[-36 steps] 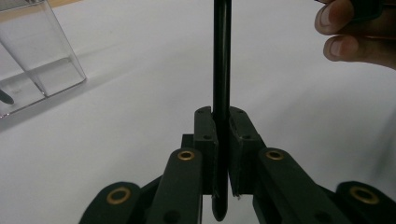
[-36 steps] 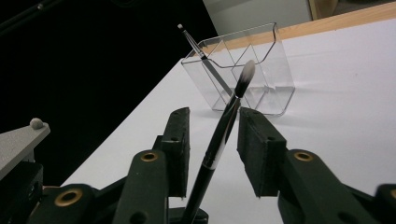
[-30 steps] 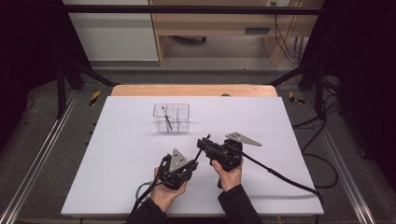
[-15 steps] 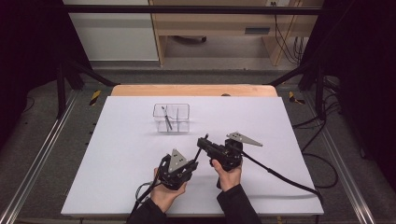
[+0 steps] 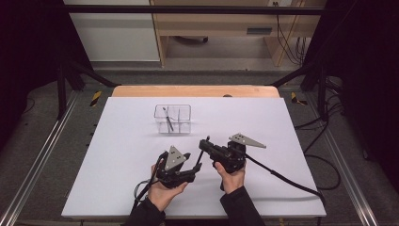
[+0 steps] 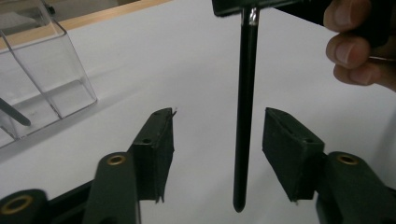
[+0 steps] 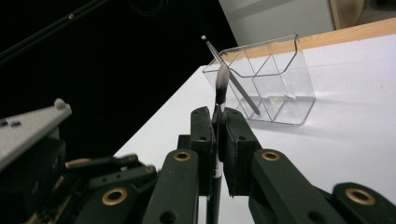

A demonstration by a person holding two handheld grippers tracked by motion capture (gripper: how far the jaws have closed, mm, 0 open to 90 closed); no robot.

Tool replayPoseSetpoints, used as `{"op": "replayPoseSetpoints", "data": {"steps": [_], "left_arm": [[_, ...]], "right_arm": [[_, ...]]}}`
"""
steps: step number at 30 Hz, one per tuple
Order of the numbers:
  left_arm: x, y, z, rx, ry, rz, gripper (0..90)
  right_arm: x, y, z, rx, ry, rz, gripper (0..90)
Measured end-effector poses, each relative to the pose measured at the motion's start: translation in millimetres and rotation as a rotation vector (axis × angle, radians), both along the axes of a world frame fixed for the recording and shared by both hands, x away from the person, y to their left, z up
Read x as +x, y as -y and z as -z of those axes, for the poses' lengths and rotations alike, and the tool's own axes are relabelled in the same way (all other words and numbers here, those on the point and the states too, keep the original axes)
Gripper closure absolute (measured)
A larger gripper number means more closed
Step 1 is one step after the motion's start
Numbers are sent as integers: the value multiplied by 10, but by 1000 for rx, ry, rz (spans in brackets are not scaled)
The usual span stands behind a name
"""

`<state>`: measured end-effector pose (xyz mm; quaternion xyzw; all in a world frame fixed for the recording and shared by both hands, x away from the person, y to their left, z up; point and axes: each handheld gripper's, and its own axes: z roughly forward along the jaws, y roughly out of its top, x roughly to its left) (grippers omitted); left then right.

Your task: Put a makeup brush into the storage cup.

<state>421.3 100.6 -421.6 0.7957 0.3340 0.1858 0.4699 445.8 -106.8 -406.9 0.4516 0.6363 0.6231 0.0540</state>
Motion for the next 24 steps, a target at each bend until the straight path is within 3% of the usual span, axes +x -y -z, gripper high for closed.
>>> {"op": "replayPoseSetpoints", "data": {"steps": [5,12,24], "left_arm": [[1,43,-70,14,19,9,379],[39,137,-123,30,10,18,408],[48,221,-172,5,6,22,658]], "right_arm": [[-15,-8,16,-12,20,-11,844],[-35,-11,19,-17,29,-23,844],[-53,-13,27,-26,44,-40,844]]}}
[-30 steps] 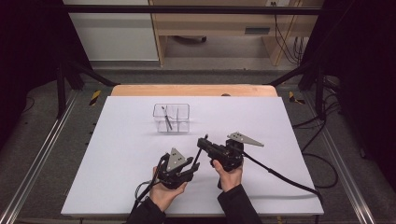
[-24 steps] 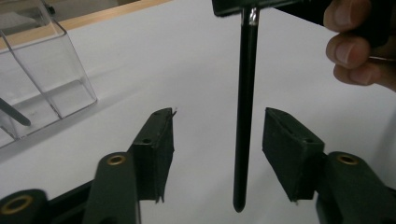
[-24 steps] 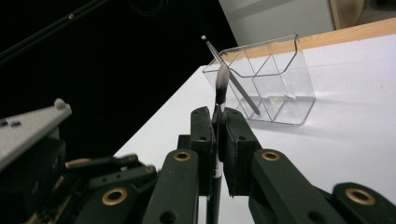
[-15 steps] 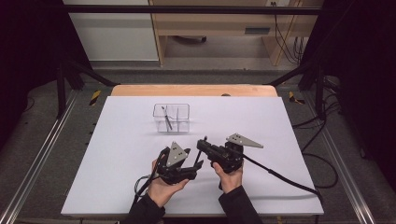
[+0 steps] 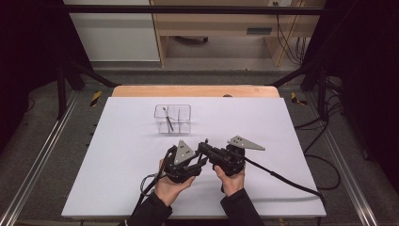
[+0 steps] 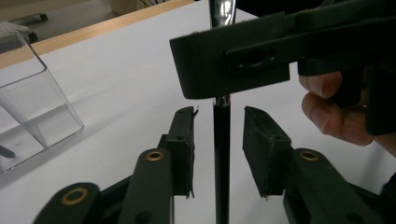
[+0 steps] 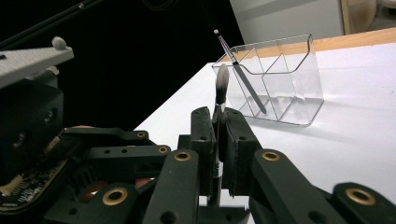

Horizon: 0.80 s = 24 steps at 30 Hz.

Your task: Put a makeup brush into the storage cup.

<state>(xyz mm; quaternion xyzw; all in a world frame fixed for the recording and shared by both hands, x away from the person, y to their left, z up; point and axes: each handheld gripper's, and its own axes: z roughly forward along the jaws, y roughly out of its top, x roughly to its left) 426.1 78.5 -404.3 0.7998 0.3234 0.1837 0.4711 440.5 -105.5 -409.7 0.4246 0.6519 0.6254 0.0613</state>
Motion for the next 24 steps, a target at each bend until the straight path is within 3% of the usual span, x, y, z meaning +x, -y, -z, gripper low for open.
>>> {"op": "replayPoseSetpoints", "data": {"steps": [9,20,24], "left_arm": [[-3,-14,-17,-26,-9,-4,817],[-19,-23,-12,-47,-11,-9,829],[-15,-67,-19,-51,-8,-16,829]], "right_arm": [[-12,-1,0,3,5,-13,844],[-21,3,-6,0,9,-16,832],[-34,19,-20,-15,25,-7,746]]}}
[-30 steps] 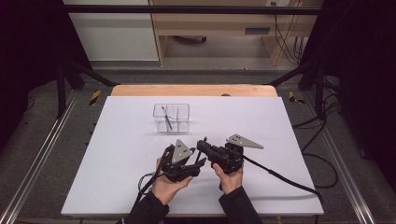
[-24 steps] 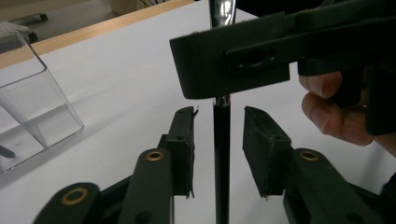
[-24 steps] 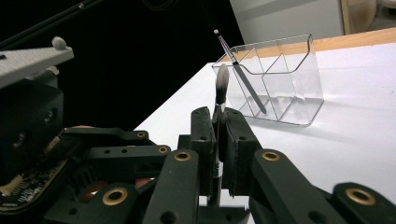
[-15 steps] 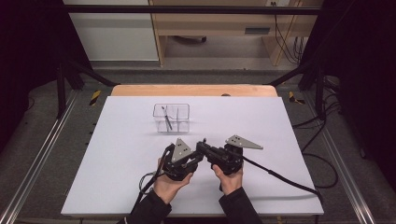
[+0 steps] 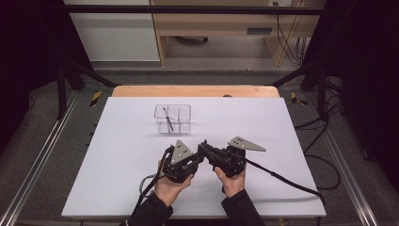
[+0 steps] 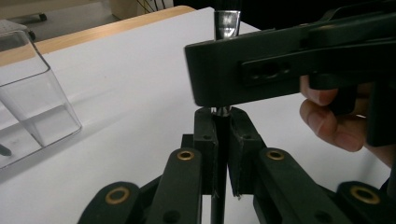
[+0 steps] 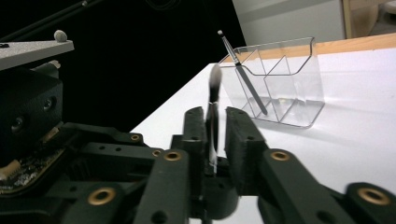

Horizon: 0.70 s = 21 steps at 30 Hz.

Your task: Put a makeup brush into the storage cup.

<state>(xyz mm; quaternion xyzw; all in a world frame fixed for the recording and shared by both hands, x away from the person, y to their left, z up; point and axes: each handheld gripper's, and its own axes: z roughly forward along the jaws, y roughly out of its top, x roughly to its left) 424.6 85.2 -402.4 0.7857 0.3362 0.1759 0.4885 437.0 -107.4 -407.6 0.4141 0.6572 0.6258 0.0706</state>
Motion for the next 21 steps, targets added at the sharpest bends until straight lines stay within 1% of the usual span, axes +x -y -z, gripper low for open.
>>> {"op": "replayPoseSetpoints", "data": {"steps": [5,8,11,14,17,21], "left_arm": [[11,-87,-3,2,6,-19,829],[31,-153,-7,-11,-2,-31,829],[42,-222,-11,-10,1,-45,829],[47,-274,-13,-14,1,-53,829],[45,-331,-22,-14,4,-61,829],[47,-402,-35,-19,8,-72,829]], "right_arm": [[-13,25,-26,-17,8,3,628],[-24,48,-51,-28,24,3,561],[-37,73,-80,-39,38,8,510],[-50,102,-106,-62,62,27,466],[-57,130,-126,-93,71,39,419],[-64,161,-129,-157,86,52,322]]}}
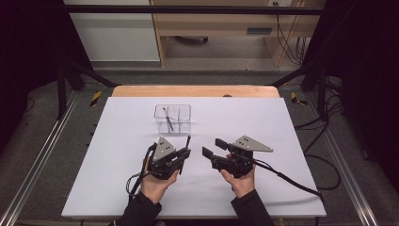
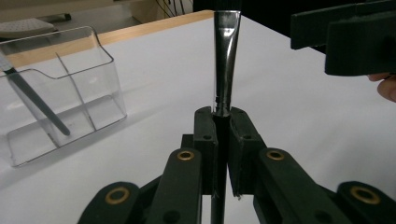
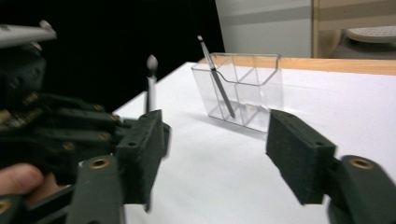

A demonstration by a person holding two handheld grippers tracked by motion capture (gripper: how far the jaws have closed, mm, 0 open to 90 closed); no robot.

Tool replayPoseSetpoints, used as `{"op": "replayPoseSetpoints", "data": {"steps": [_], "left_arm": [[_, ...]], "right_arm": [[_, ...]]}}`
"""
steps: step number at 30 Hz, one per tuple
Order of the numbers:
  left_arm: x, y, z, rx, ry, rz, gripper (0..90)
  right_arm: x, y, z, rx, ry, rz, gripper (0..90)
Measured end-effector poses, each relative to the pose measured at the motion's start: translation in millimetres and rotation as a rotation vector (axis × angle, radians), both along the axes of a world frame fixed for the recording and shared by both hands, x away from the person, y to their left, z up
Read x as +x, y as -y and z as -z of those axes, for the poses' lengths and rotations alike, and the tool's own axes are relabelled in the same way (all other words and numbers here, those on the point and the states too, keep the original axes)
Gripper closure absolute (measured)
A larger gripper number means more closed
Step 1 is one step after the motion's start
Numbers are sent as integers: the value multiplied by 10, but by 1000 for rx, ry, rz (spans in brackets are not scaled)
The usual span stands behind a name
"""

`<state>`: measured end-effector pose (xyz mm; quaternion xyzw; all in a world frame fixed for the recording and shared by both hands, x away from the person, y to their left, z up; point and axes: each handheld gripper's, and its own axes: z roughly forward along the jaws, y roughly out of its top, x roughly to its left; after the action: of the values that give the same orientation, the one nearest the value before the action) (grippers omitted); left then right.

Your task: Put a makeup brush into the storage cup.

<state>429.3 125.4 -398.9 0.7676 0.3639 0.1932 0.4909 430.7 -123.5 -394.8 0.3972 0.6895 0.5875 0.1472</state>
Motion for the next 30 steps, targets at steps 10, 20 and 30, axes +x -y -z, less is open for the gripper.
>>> {"op": "replayPoseSetpoints", "data": {"steps": [10,20,30], "left_arm": [[16,-180,-87,-19,13,-25,828],[87,-314,-274,-14,43,-34,828],[210,-343,-486,-2,79,-51,828]], "right_arm": [[0,119,28,-112,-6,51,158],[-24,365,97,-177,-34,87,111],[-62,550,197,-243,-55,120,71]]}}
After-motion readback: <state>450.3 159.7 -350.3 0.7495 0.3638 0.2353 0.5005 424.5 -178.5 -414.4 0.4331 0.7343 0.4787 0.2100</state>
